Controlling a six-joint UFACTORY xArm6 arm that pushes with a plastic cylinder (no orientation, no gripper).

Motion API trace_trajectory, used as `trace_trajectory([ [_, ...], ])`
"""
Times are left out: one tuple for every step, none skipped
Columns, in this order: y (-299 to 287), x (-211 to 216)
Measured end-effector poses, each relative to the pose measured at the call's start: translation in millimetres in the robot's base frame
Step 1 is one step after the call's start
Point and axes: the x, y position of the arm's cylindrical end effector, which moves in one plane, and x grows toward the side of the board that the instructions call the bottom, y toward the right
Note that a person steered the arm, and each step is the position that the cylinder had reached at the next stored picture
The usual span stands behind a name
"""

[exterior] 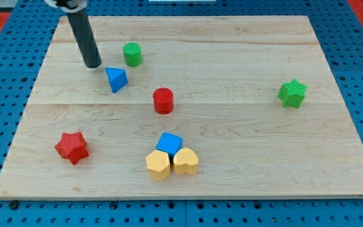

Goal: Nudge blue triangle a bit right

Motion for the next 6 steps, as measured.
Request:
trace_trajectory([
  [40.3,99.5],
  [35.0,133.6],
  [-8.5,111.5],
  [43.0,107.5],
  [41.3,89.4],
  [27.9,72.8],
])
